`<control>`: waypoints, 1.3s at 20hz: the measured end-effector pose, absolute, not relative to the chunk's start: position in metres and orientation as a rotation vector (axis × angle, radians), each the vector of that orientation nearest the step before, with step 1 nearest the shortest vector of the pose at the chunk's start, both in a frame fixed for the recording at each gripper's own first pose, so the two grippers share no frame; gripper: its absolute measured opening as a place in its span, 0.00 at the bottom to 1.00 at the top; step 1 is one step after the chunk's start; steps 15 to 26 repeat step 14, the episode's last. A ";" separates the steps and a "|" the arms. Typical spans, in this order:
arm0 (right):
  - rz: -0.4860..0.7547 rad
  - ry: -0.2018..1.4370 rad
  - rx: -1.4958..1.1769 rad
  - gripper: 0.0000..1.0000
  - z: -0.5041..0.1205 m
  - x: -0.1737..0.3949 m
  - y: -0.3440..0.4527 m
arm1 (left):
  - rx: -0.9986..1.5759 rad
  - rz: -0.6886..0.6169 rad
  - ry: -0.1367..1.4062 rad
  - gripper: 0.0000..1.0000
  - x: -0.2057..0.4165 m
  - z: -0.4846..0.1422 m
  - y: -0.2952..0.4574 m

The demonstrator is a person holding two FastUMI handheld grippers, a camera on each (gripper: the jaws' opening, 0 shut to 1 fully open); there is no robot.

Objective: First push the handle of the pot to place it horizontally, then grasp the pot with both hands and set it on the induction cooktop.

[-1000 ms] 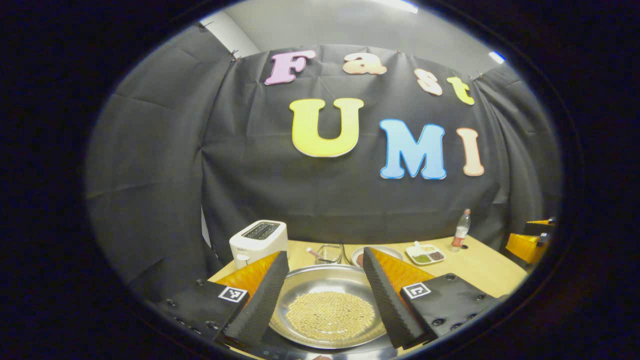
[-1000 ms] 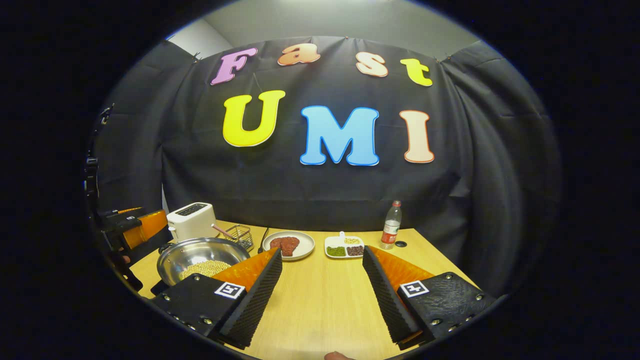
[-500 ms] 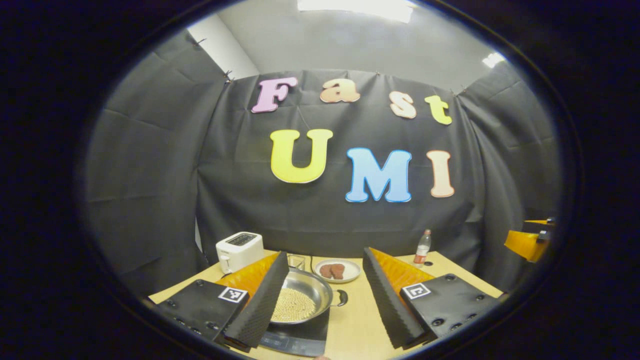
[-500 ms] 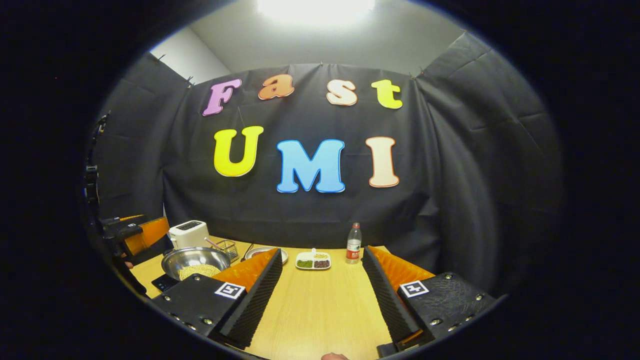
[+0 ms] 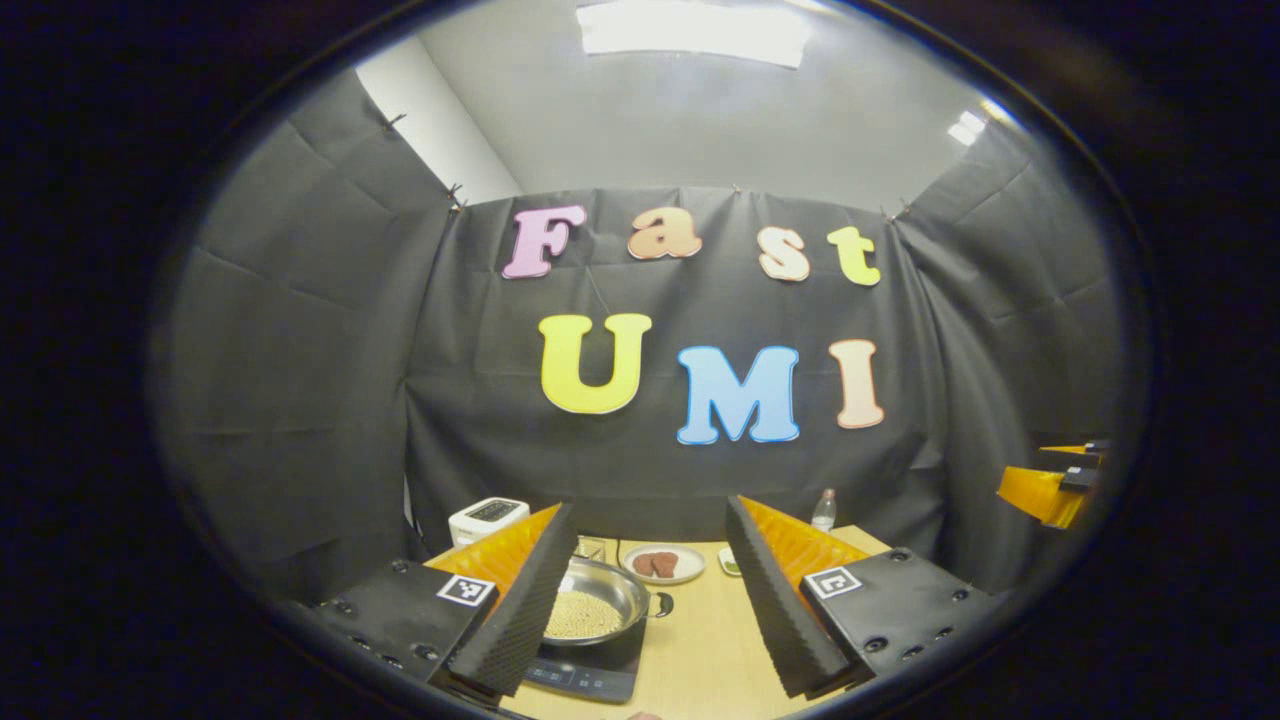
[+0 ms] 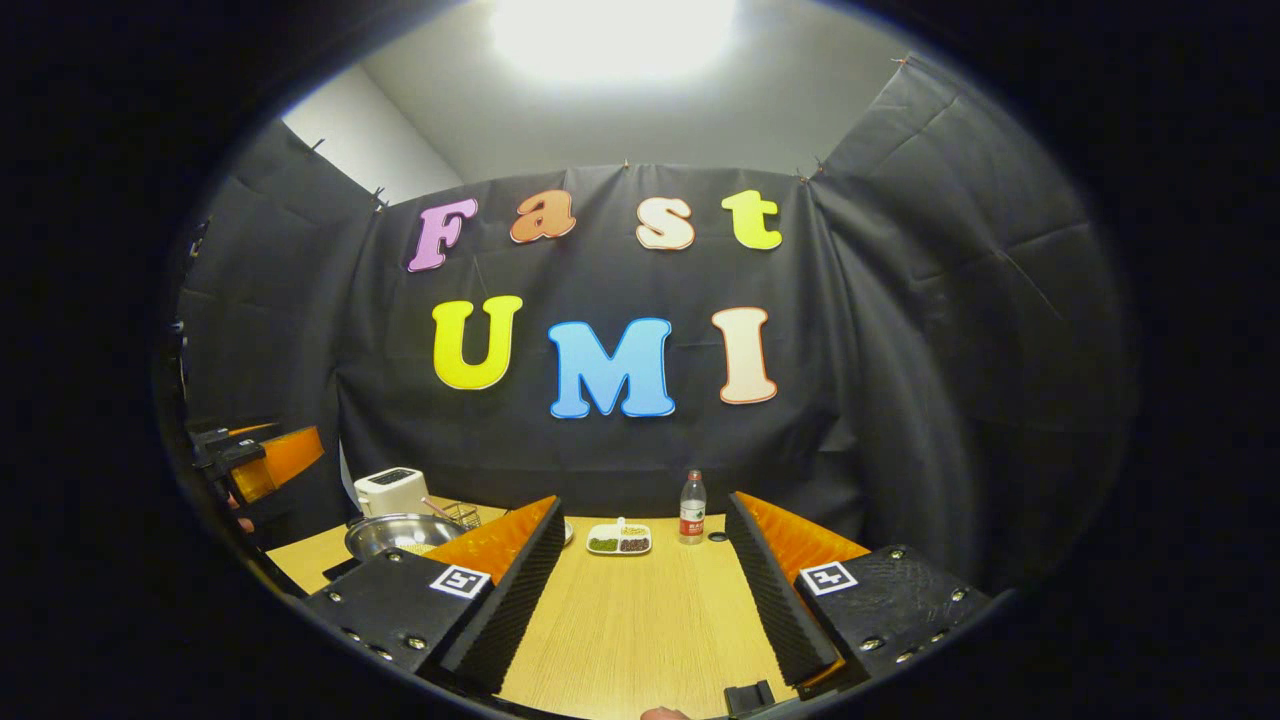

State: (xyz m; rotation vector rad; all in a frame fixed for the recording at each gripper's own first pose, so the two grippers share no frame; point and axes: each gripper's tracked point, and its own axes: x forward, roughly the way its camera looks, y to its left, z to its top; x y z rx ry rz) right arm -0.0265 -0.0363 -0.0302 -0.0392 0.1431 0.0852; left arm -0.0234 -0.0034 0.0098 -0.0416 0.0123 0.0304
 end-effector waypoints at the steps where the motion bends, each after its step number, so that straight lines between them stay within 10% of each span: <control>1: 0.071 0.142 -0.049 0.97 -0.029 -0.028 -0.038 | -0.030 0.031 0.008 0.91 -0.027 0.012 0.001; 26: 0.069 0.074 -0.046 0.97 -0.003 -0.034 -0.002 | -0.012 0.037 -0.024 0.97 -0.050 0.024 0.033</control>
